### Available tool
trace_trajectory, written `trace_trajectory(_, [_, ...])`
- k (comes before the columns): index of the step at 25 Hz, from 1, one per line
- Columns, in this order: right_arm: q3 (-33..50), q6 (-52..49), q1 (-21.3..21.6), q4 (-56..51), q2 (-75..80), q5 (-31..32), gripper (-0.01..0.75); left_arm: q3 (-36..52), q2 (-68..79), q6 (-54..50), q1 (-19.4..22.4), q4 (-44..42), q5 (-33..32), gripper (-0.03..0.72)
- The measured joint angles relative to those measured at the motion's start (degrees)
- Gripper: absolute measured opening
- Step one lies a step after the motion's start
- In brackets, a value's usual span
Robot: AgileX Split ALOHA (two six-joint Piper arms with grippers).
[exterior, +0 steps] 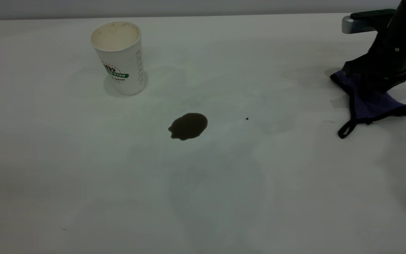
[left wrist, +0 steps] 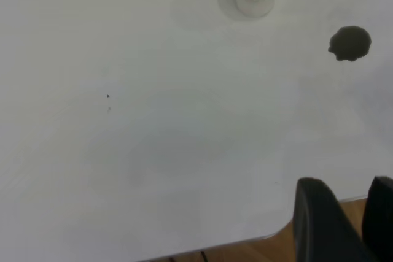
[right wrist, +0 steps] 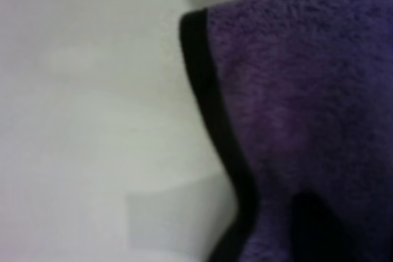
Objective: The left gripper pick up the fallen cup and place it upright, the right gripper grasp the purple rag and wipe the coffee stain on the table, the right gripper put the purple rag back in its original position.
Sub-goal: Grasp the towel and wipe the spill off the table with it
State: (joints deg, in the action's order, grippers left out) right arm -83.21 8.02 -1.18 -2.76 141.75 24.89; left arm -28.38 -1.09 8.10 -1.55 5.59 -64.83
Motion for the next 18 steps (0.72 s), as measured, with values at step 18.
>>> trace_trajectory(18, [-4.5,3.8,-29.1,-8.7,-9.1,7.9,0.057,0.0,0.0,0.0,0.0,0.0,0.0,0.24])
